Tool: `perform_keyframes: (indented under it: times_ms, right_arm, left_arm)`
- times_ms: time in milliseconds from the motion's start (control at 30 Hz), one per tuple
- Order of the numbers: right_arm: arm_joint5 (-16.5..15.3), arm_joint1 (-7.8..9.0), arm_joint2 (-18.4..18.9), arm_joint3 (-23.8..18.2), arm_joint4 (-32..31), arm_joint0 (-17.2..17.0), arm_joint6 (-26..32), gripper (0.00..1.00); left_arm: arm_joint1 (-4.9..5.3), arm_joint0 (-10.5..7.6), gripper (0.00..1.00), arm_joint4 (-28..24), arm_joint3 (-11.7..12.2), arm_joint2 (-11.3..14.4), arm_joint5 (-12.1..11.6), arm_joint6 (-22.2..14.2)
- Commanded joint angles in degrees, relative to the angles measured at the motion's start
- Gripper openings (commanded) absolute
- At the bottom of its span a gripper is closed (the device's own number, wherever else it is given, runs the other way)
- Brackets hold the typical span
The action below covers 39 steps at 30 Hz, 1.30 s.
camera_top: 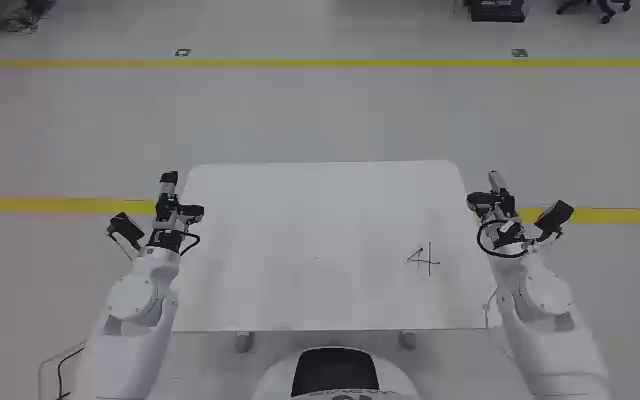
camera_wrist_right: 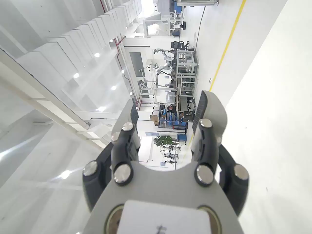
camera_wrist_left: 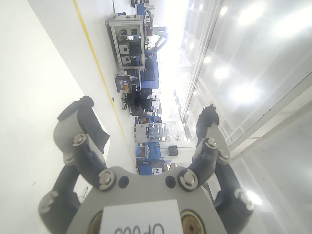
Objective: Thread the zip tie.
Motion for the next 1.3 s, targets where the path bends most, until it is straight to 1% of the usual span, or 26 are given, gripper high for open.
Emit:
perform_keyframes:
  times_ms: [0, 67, 100, 133, 167, 467, 500, 533, 600, 633, 700, 733, 767, 800, 1067, 1100, 1133, 1167, 1200, 1267]
  right_arm:
    - [1.1, 0.43, -0.7, 0.6, -11.3, 1.3, 6.3, 1.0]
    - [2.6, 0.81, -1.6, 1.1, -16.7, 2.3, 10.7, 1.0]
    - [2.9, 0.95, -2.0, 1.3, -18.9, 2.5, 12.1, 1.0]
    - [3.2, 1.1, -2.9, 1.4, -20.6, 2.5, 15.1, 1.0]
    - [2.7, 1.3, -3.2, 1.6, -21.6, 2.7, 18.5, 1.0]
    - [2.7, 1.3, -3.2, 1.6, -21.6, 2.7, 18.5, 1.0]
    - [2.8, 1.47, -3.4, 1.5, -23.9, 2.9, 19.7, 1.0]
    - [4.4, 2.04, -3.8, 1.5, -30.5, 4.4, 24.5, 1.0]
    - [5.4, 2.59, -4.1, 1.8, -36.3, 6.7, 29.3, 1.0]
    - [6.4, 2.96, -4.6, 2.4, -40.7, 8.2, 32.9, 1.0]
    - [6.5, 3.28, -5.4, 3.0, -45.2, 10.1, 36.0, 1.0]
    - [6.0, 3.51, -6.4, 3.4, -47.9, 11.3, 39.3, 1.0]
    - [4.6, 3.63, -7.1, 3.9, -48.6, 12.1, 41.5, 1.0]
    - [4.2, 3.71, -7.2, 4.5, -49.2, 12.5, 42.4, 1.0]
    - [4.2, 3.71, -7.2, 4.5, -49.2, 12.5, 42.4, 1.0]
    - [3.7, 3.82, -7.6, 4.2, -51.2, 12.6, 42.9, 1.0]
    - [3.0, 4.12, -8.6, 3.5, -56.9, 13.1, 44.3, 1.0]
    - [3.4, 4.24, -9.1, 3.0, -59.7, 13.8, 45.3, 1.0]
    - [3.4, 4.49, -9.9, 2.7, -63.9, 15.2, 48.1, 1.0]
    - [4.0, 4.63, -11.4, 2.7, -69.0, 17.0, 50.6, 1.0]
  left_arm:
    - [0.0, 0.0, 1.0, 0.0, 0.0, 0.0, 0.0, 0.0]
    - [0.0, 0.0, 1.0, 0.0, 0.0, 0.0, 0.0, 0.0]
    - [0.0, 0.0, 1.0, 0.0, 0.0, 0.0, 0.0, 0.0]
    - [0.0, 0.0, 1.0, 0.0, 0.0, 0.0, 0.0, 0.0]
    - [0.0, 0.0, 1.0, 0.0, 0.0, 0.0, 0.0, 0.0]
    - [0.0, 0.0, 1.0, 0.0, 0.0, 0.0, 0.0, 0.0]
    - [0.0, 0.0, 1.0, 0.0, 0.0, 0.0, 0.0, 0.0]
    - [0.0, 0.0, 1.0, 0.0, 0.0, 0.0, 0.0, 0.0]
    - [0.0, 0.0, 1.0, 0.0, 0.0, 0.0, 0.0, 0.0]
    - [0.0, 0.0, 1.0, 0.0, 0.0, 0.0, 0.0, 0.0]
    - [0.0, 0.0, 1.0, 0.0, 0.0, 0.0, 0.0, 0.0]
    - [0.0, 0.0, 1.0, 0.0, 0.0, 0.0, 0.0, 0.0]
    - [0.0, 0.0, 1.0, 0.0, 0.0, 0.0, 0.0, 0.0]
    - [0.0, 0.0, 1.0, 0.0, 0.0, 0.0, 0.0, 0.0]
    - [0.0, 0.0, 1.0, 0.0, 0.0, 0.0, 0.0, 0.0]
    - [0.0, 0.0, 1.0, 0.0, 0.0, 0.0, 0.0, 0.0]
    - [0.0, 0.0, 1.0, 0.0, 0.0, 0.0, 0.0, 0.0]
    - [0.0, 0.0, 1.0, 0.0, 0.0, 0.0, 0.0, 0.0]
    - [0.0, 0.0, 1.0, 0.0, 0.0, 0.0, 0.0, 0.0]
    - [0.0, 0.0, 1.0, 0.0, 0.0, 0.0, 0.0, 0.0]
